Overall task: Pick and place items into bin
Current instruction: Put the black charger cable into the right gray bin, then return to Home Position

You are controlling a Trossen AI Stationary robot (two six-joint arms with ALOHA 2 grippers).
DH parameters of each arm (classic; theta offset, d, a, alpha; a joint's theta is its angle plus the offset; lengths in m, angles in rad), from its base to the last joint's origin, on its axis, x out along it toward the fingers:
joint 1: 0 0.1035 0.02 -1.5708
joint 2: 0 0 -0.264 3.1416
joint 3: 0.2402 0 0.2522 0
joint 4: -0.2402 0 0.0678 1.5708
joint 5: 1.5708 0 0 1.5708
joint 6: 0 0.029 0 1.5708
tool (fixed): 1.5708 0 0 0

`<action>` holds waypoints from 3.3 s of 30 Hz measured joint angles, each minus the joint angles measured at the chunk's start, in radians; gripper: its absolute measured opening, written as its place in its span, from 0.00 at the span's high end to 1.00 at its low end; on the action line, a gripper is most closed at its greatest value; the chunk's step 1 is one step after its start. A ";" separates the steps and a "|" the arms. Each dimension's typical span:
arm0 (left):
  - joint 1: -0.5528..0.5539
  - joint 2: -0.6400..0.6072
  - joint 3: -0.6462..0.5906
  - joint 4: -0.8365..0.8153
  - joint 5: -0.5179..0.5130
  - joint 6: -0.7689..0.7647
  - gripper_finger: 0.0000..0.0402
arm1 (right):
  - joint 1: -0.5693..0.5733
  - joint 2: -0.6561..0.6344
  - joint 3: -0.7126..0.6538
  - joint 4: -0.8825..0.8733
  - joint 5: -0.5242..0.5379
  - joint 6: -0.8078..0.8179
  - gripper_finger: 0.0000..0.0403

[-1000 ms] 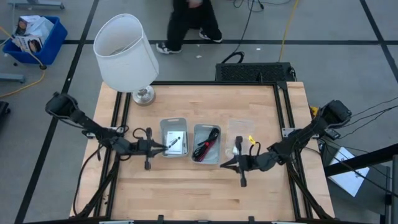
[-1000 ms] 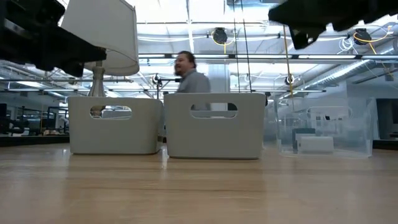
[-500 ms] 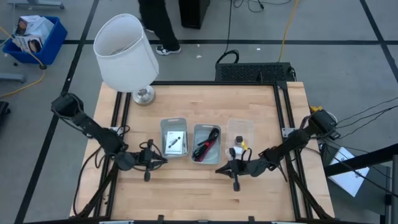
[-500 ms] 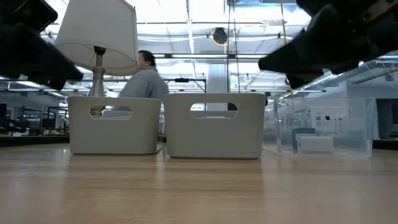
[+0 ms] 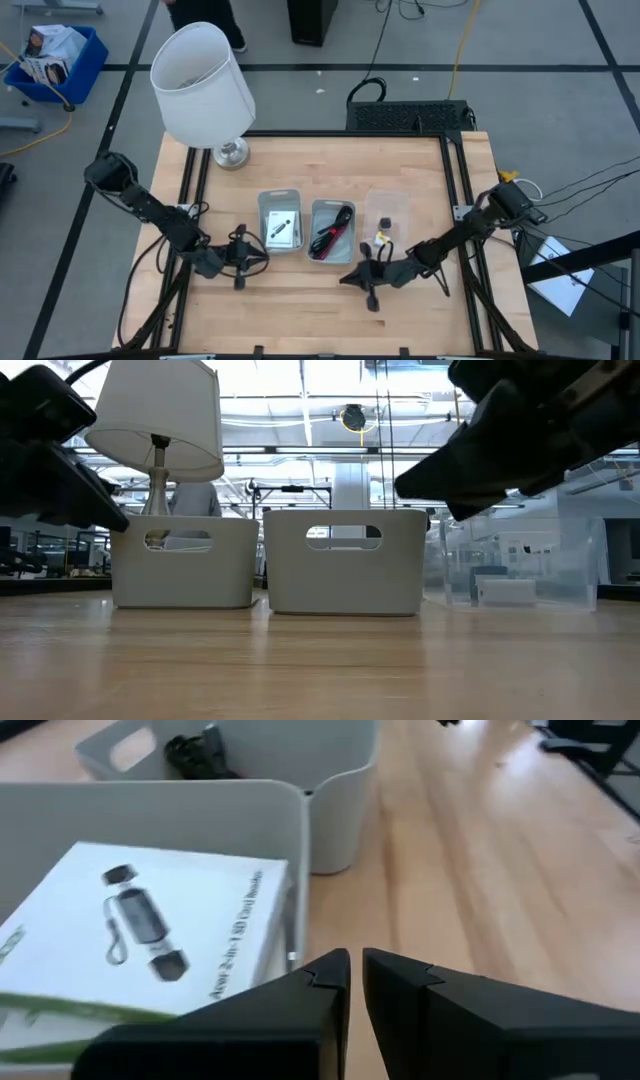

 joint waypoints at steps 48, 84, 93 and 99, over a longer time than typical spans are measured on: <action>0.006 0.000 0.000 -0.045 -0.038 0.006 0.91 | -0.032 0.006 0.269 -0.689 0.267 -0.033 1.00; 0.291 -0.843 -0.051 -0.178 0.105 0.686 0.99 | -0.422 -0.823 -0.332 -0.301 -0.249 -0.270 1.00; 0.465 -0.969 -0.116 -0.240 0.271 0.648 0.98 | -0.639 -0.915 -0.534 -0.070 -0.495 -0.155 1.00; 0.557 -1.036 -0.172 -0.252 0.347 0.581 0.99 | -0.653 -0.917 -0.605 -0.005 -0.496 -0.153 1.00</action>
